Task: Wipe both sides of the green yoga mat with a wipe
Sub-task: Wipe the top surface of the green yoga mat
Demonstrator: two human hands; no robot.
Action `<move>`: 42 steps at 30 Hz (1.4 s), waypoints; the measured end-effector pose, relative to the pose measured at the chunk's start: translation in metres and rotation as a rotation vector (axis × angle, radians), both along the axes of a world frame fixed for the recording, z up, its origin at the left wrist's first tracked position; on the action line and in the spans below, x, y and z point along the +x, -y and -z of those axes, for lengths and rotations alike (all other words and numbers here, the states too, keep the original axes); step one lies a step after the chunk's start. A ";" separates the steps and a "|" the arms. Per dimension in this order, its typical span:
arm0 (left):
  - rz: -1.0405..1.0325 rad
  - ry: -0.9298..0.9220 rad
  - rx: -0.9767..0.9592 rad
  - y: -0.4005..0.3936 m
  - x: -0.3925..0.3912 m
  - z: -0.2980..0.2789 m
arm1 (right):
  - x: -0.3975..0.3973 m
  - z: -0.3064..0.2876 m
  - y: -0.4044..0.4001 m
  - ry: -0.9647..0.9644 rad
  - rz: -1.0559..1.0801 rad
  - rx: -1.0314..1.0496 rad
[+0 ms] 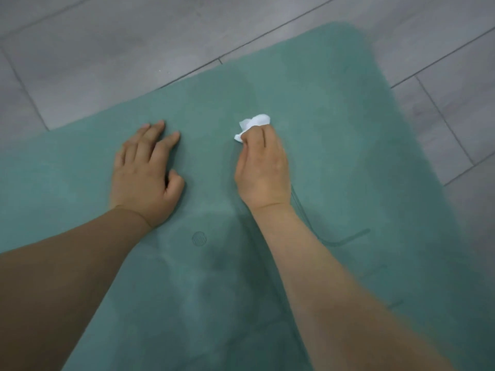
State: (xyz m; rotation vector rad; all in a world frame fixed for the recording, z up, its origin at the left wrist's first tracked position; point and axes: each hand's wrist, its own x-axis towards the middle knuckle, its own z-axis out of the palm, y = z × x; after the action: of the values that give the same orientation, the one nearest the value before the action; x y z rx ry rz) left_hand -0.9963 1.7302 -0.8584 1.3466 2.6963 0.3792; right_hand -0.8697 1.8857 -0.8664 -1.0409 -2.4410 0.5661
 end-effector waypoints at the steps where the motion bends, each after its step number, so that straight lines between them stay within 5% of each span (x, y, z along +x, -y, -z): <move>1: 0.001 -0.009 -0.009 0.001 0.000 0.000 | 0.000 0.000 -0.001 -0.001 -0.016 0.010; 10: -0.120 0.072 -0.060 0.031 0.006 -0.003 | -0.003 0.002 -0.006 0.052 -0.076 0.082; 20: -0.548 0.095 -0.105 0.274 0.061 -0.013 | -0.002 0.000 -0.007 0.069 -0.101 0.094; 23: -0.685 0.067 -0.064 0.276 0.063 -0.010 | -0.001 -0.002 -0.008 0.081 -0.103 0.077; 33: -0.633 0.056 -0.060 0.281 0.063 -0.007 | 0.000 -0.015 0.005 0.012 -0.091 -0.062; 38: -0.626 0.047 -0.103 0.282 0.063 -0.008 | 0.052 -0.054 0.111 -0.081 -0.153 -0.166; 42: -0.618 0.043 -0.094 0.284 0.062 -0.007 | 0.088 -0.046 0.286 0.161 -0.581 -0.284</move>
State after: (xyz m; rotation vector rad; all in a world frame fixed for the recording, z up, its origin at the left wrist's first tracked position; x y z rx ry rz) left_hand -0.9346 1.4458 -0.8515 0.4469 2.9901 0.3126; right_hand -0.7821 1.6000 -0.8209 -0.4630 -2.8708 1.0725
